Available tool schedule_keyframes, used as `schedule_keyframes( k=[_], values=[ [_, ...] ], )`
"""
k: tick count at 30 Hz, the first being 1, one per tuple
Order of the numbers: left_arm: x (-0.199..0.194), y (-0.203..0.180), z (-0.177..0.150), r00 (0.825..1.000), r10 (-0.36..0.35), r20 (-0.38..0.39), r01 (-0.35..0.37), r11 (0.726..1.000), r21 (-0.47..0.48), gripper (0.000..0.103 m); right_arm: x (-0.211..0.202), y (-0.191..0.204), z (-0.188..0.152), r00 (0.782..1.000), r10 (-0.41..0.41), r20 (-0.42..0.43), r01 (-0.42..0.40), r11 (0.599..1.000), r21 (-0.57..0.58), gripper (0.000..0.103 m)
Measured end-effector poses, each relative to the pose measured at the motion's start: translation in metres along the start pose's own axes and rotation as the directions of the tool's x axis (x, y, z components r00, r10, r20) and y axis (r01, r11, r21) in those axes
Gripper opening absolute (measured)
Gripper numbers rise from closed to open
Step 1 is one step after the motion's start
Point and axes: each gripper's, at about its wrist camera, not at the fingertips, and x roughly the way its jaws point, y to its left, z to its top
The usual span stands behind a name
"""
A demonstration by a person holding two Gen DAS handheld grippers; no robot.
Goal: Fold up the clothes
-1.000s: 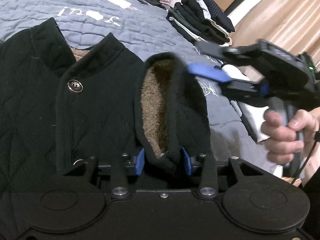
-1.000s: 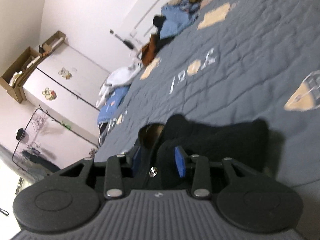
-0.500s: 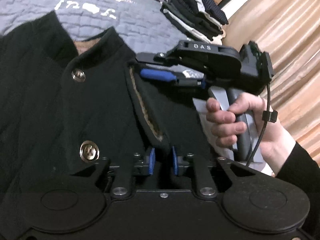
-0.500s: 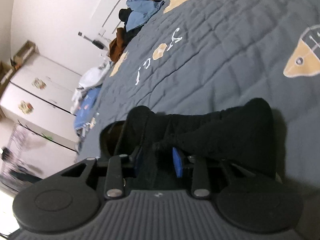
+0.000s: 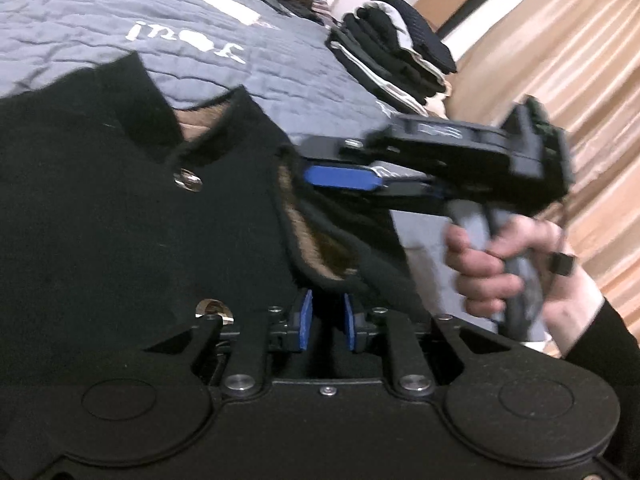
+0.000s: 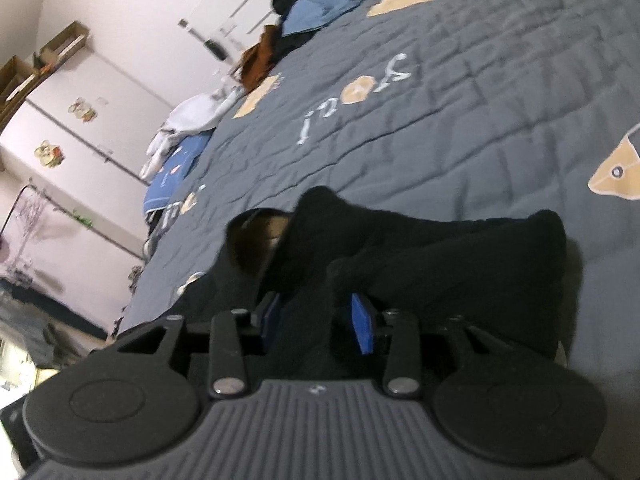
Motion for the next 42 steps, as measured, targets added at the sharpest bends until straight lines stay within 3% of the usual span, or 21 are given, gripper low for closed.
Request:
schedule_keyframes(
  k=[7, 12, 16, 20, 30, 33, 39, 42],
  values=[
    [-0.030, 0.014, 0.012, 0.995, 0.020, 0.095, -0.016, 0.999, -0.044, 0.021, -0.028, 0.013, -0.009, 0.999, 0.039, -0.013, -0.039, 0.999, -0.028, 0.039],
    [-0.044, 0.020, 0.015, 0.993, 0.027, 0.116, -0.022, 0.999, -0.047, 0.021, -0.041, 0.020, -0.025, 0.996, 0.081, -0.046, -0.083, 0.996, -0.043, 0.040],
    [-0.048, 0.020, 0.015, 0.992, 0.028, 0.120, -0.023, 0.999, -0.046, 0.021, -0.030, 0.020, -0.044, 0.988, 0.121, -0.098, -0.123, 0.992, -0.019, 0.040],
    [-0.052, 0.017, 0.012, 0.992, 0.024, 0.123, -0.019, 0.999, -0.039, 0.022, -0.009, 0.009, -0.059, 0.987, 0.072, -0.142, -0.069, 0.997, 0.021, 0.040],
    [-0.065, 0.023, 0.007, 0.989, 0.055, 0.136, -0.049, 0.998, -0.048, 0.029, 0.004, 0.006, -0.065, 0.991, 0.073, -0.109, -0.069, 0.997, 0.037, 0.040],
    [-0.072, 0.024, 0.006, 0.986, 0.075, 0.150, -0.070, 0.997, -0.041, 0.040, -0.003, 0.010, -0.061, 0.992, 0.078, -0.102, -0.073, 0.996, 0.045, 0.041],
    [-0.090, 0.031, 0.001, 0.977, 0.117, 0.181, -0.110, 0.993, -0.048, 0.051, -0.030, 0.025, -0.055, 0.997, 0.069, -0.020, -0.069, 0.998, 0.006, 0.041],
    [-0.101, 0.035, -0.003, 0.969, 0.140, 0.203, -0.131, 0.990, -0.058, 0.052, -0.035, 0.043, -0.056, 0.999, 0.044, 0.021, -0.044, 0.999, -0.031, 0.041]
  ],
)
